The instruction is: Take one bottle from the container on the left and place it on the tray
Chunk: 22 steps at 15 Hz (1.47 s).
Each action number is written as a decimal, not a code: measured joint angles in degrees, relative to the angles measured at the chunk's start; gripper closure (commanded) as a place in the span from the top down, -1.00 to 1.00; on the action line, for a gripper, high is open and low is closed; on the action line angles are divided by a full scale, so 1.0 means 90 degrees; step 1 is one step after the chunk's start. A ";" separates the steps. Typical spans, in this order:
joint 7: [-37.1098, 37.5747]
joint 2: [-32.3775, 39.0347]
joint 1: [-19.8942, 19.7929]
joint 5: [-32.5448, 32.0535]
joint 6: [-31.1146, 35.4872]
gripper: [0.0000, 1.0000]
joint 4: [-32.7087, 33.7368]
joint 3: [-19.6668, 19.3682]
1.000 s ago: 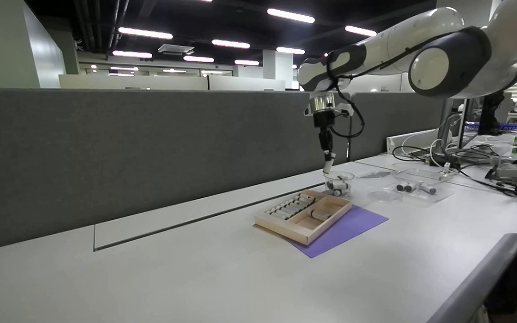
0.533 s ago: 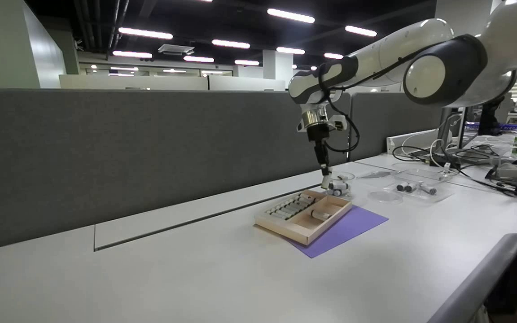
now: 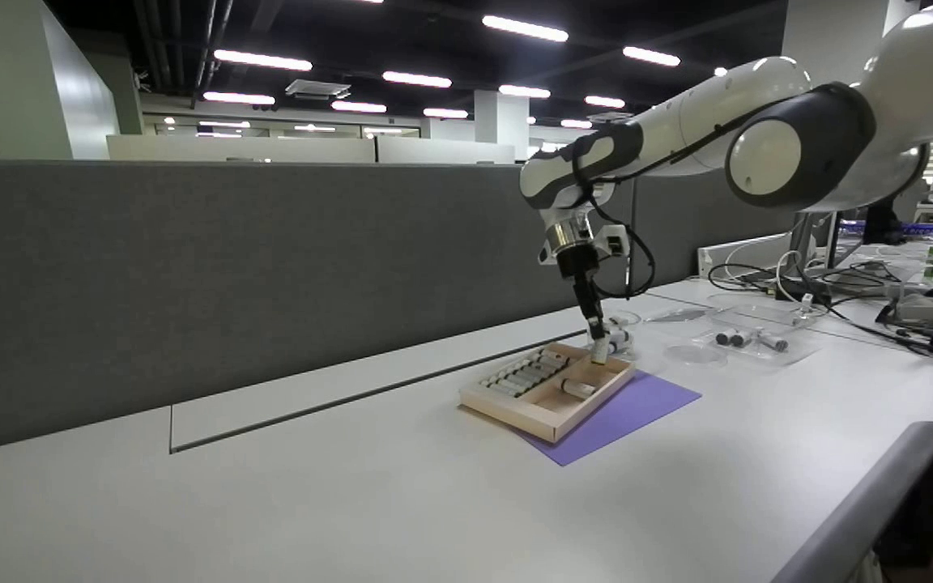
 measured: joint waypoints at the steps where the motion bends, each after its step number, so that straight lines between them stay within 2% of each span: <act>1: 0.0000 0.0020 0.0002 0.0001 -0.0032 -0.90 -0.0013 0.0005; 8: 0.0003 0.0144 0.0002 0.0000 -0.0321 -0.90 -0.0018 0.0015; 9: 0.0005 0.0184 0.0002 0.0000 -0.0413 -0.09 0.0041 0.0015; 10: 0.0005 0.0196 0.0001 0.0000 -0.0428 -0.07 0.0038 0.0014; 11: 0.0006 0.0196 0.0001 0.0000 -0.0415 0.04 0.0014 0.0010; 16: -0.0013 0.0215 0.0015 -0.0035 -0.0044 0.79 0.0077 0.0010; 17: -0.0036 0.0211 0.0023 -0.0042 0.0144 0.49 0.0079 0.0008; 18: -0.0056 0.0206 0.0030 -0.0045 0.0327 0.04 0.0083 0.0008; 19: -0.0079 0.0198 0.0036 -0.0046 0.0489 0.04 0.0087 0.0008; 22: -0.0106 0.0145 0.0032 -0.0059 0.0848 -0.44 0.0093 -0.0012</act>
